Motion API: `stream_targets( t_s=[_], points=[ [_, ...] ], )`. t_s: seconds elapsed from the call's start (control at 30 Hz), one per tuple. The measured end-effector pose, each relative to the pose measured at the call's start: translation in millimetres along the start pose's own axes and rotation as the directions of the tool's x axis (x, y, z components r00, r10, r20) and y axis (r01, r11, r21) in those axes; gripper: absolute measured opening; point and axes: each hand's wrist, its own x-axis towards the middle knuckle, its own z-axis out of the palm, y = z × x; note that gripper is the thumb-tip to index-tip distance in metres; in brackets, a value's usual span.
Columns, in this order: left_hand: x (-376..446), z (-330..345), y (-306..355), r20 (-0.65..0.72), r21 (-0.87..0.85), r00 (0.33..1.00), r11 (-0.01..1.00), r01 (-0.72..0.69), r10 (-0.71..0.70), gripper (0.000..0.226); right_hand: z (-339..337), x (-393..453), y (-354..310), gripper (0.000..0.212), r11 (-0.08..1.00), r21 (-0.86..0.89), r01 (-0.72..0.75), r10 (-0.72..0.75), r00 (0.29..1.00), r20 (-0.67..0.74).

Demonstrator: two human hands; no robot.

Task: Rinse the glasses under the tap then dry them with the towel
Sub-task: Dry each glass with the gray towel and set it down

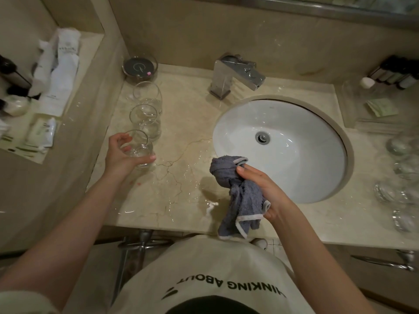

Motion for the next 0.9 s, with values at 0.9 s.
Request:
stream_targets(
  t_s=[0.9],
  points=[
    [-91.1, 40.7, -4.0, -0.298, -0.309, 0.921, 0.938, 0.155, -0.25, 0.052, -63.3, -10.4, 2.0, 0.06, 0.964, 0.16, 0.213, -0.188, 0.969, -0.159]
  ],
)
